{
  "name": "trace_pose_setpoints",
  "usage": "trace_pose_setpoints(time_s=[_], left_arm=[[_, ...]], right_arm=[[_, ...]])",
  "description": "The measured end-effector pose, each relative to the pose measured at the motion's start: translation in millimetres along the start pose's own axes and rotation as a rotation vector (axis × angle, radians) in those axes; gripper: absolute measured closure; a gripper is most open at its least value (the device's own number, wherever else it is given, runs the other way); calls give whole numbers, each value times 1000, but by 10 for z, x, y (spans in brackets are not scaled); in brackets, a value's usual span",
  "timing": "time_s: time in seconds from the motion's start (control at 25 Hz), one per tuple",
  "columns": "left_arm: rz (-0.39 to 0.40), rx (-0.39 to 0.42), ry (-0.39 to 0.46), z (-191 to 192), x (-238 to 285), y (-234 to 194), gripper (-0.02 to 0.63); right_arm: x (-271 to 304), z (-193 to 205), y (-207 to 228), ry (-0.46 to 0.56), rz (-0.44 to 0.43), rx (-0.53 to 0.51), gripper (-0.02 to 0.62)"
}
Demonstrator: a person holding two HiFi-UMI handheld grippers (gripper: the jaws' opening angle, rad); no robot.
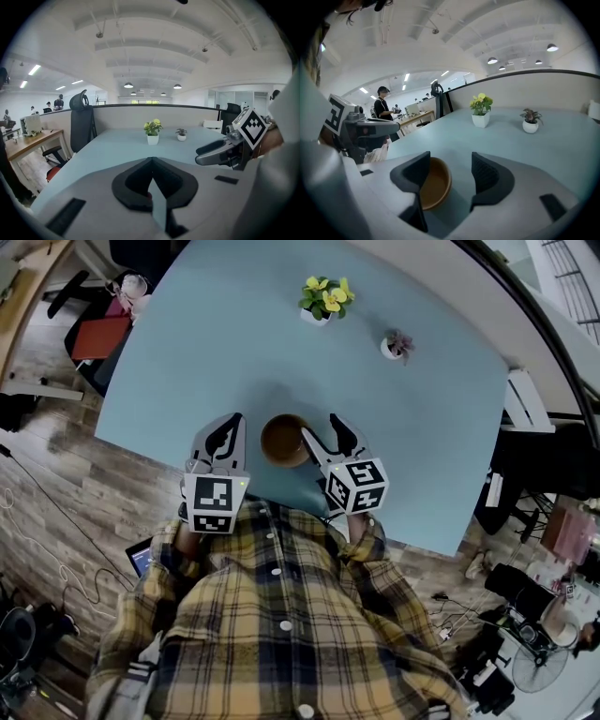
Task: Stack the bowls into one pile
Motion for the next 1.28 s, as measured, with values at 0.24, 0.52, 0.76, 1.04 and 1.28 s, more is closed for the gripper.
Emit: trace_pose_setpoints(time_s=[0.24,0.52,0.76,1.04,1.28], left_arm=[[16,23,41,-222,38,40,614],[82,53,116,-630,69,158,614],[154,75,154,-916,143,302,614],[204,110,188,-1140,164,408,614],[226,118,193,-1176,181,421,614]], right_arm=[[-186,-352,105,97,26,-9,337],[-614,-865,293,239,87,19,338],[-1010,-1172,406,395,152,-3,367],[-1381,-1321,520,480,322,-136,509],[-1474,-1184,705,469,387,-23,589]])
Point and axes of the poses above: the fingertips, and each gripper's own axes: x forward along the fingers, y to its right, z out of its underside, the point moved 2 cm from there along -x, backward along the fingers, and after that the axes turned 8 degrees about z, right-handed, at the moved point
